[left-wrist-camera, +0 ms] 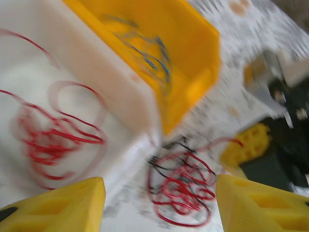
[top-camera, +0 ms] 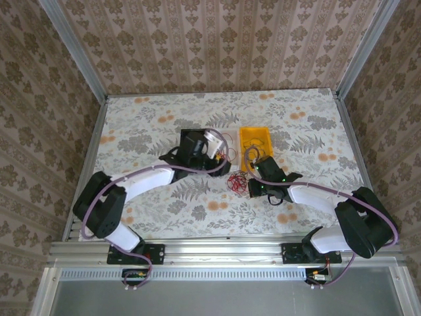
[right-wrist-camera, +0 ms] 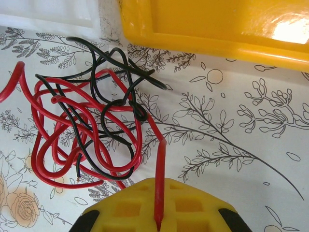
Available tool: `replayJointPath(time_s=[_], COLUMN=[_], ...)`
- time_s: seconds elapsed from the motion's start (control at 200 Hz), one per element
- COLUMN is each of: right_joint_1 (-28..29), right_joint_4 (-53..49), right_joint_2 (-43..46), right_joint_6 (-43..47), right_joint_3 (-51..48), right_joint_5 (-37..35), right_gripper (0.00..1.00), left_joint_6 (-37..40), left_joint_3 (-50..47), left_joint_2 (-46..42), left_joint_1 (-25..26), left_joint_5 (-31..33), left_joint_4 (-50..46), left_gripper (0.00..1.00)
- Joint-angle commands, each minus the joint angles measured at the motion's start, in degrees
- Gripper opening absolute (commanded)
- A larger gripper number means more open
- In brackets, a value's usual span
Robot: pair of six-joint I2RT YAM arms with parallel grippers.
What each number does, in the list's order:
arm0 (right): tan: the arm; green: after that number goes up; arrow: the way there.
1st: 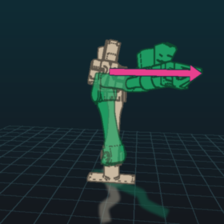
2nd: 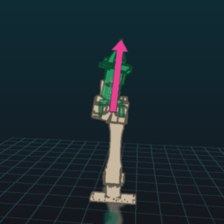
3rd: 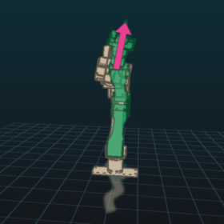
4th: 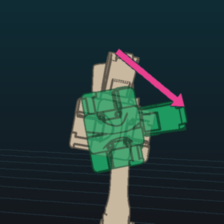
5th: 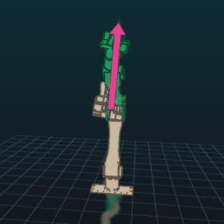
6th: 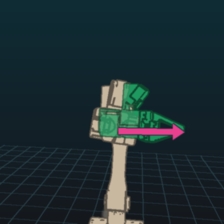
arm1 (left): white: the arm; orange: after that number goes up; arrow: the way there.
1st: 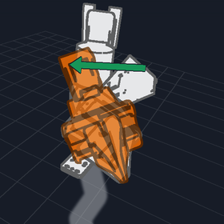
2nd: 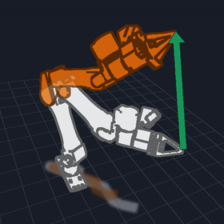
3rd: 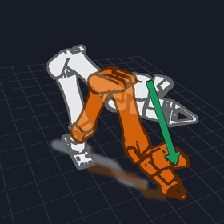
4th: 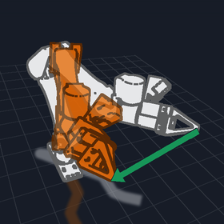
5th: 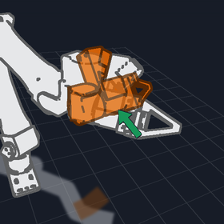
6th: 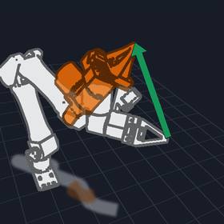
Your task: Untangle the cables
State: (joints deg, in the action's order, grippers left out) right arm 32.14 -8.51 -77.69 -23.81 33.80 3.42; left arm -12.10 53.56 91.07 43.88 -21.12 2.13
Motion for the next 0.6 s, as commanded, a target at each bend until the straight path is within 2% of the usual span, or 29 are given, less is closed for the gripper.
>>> replayJointPath(time_s=[0.0, 0.115, 0.395, 0.53, 0.595], right_joint_1=[0.38, 0.33, 0.38, 0.38, 0.38], right_joint_4=[-0.44, -0.86, -1.17, -1.14, -1.05], right_joint_2=[0.69, 1.06, 2.40, 2.47, 2.75], right_joint_6=[0.78, 0.85, 0.49, 0.34, -0.09], right_joint_3=[-0.50, -0.49, -1.19, -1.28, -1.46], right_joint_5=[0.42, 0.19, -0.60, -0.91, -1.34], right_gripper=[0.00, 0.00, 0.00, 0.00, 0.00], left_joint_6=[0.77, 1.54, 5.24, 5.18, 5.37], left_joint_3=[2.50, 5.40, 8.71, 9.01, 8.73], left_joint_2=[4.94, 9.61, 15.51, 16.59, 16.39], left_joint_1=[0.79, 1.30, 2.96, 3.40, 3.37], left_joint_5=[-9.11, -12.09, -11.04, -10.46, -9.74], left_joint_4=[-2.20, -4.00, -10.04, -11.35, -12.00], left_gripper=[0.63, 0.61, 0.56, 0.43, 0.31])
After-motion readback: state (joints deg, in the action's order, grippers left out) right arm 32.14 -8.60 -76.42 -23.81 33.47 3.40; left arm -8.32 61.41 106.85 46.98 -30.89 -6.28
